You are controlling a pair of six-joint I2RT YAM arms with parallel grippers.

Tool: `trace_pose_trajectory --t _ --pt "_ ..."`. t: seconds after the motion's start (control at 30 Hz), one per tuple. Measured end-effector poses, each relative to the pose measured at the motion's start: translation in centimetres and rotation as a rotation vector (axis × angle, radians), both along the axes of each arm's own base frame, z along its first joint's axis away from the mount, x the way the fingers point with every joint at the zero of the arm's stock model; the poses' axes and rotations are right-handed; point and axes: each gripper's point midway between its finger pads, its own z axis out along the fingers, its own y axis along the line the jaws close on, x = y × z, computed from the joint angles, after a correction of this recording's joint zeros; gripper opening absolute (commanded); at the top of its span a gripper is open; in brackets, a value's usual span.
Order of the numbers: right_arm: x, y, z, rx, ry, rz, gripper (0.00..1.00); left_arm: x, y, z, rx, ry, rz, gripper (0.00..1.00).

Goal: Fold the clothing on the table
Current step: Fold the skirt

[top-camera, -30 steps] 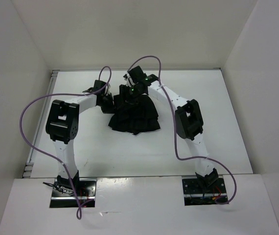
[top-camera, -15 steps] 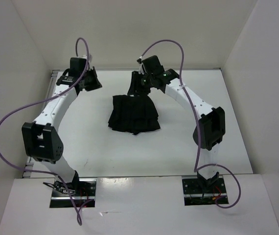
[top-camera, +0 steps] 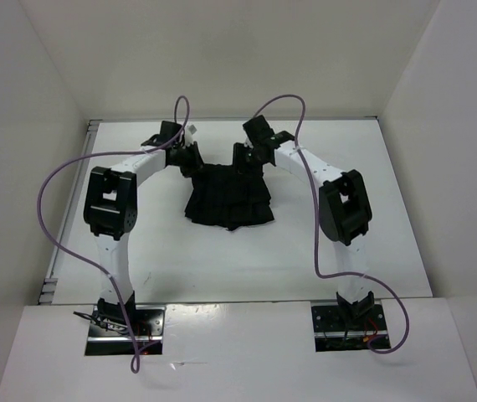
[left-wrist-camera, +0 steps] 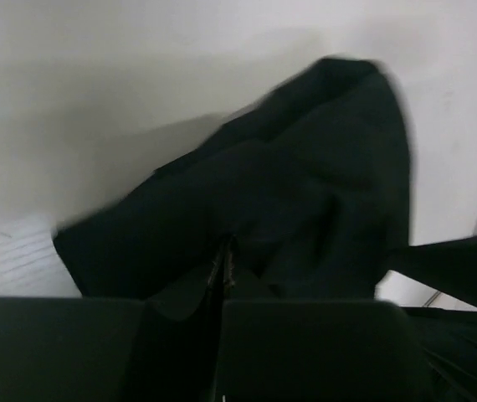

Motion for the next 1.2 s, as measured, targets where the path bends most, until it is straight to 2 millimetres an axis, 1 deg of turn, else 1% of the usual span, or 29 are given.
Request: trace_pose_trajectory --t 0.07,0.13,0.2,0.3,0.43,0.53,0.57,0.73,0.77,0.8,0.83,0.93,1.03,1.13,1.2 --pt "-0.5 -0.7 -1.5 -0.034 0.023 -0.012 0.56 -0.7 0.4 -2.3 0.023 0.062 0.019 0.0" --pt "-1.1 -1.5 -2.8 -0.073 0.045 -0.025 0.57 -1.3 1.1 -3.6 0.054 0.092 0.039 0.0" --pt "-1.2 -2.1 -3.5 -0.107 0.046 -0.037 0.57 -1.6 1.4 -4.4 0.076 0.103 0.05 0.0" --pt "-1.6 -3.0 -4.0 -0.151 0.038 -0.051 0.57 -2.8 1.8 -6.1 0.09 0.137 0.058 0.0" --pt "-3.0 -3.3 -4.1 -0.173 0.042 -0.043 0.53 -3.2 1.8 -6.1 0.081 0.129 0.054 0.0" --pt "-3.1 -3.3 -3.9 -0.171 0.036 -0.038 0.41 -3.2 1.9 -6.1 0.08 0.125 0.054 0.0" --pt "-3.1 -3.1 -3.9 -0.168 0.036 -0.036 0.35 -3.3 1.9 -6.0 0.081 0.124 0.054 0.0" --pt "-3.3 -2.6 -3.8 -0.149 0.04 -0.024 0.18 -3.6 2.0 -6.1 0.083 0.126 0.052 0.0" --pt "-3.3 -2.5 -3.7 -0.145 0.039 -0.021 0.08 -3.7 2.0 -6.1 0.083 0.126 0.052 0.0" --pt "-3.3 -2.4 -3.7 -0.139 0.038 -0.014 0.03 -3.7 2.0 -6.1 0.083 0.126 0.052 0.0" --pt "-3.3 -2.3 -3.7 -0.135 0.038 -0.013 0.0 -3.7 2.0 -6.1 0.083 0.126 0.052 0.0" --pt "-3.5 -2.3 -3.6 -0.131 0.037 -0.01 0.0 -3.7 2.0 -6.1 0.086 0.12 0.045 0.0" --pt "-4.6 -2.8 -3.2 -0.139 0.046 -0.004 0.0 -4.1 2.2 -6.0 0.1 0.12 0.037 0.0" --pt "-5.9 -3.0 -1.6 -0.137 0.034 0.012 0.0 -4.7 2.5 -5.8 0.118 0.128 0.025 0.0" --pt "-7.0 -3.0 -0.3 -0.134 0.019 0.029 0.0 -5.6 2.7 -5.6 0.125 0.143 0.019 0.0"
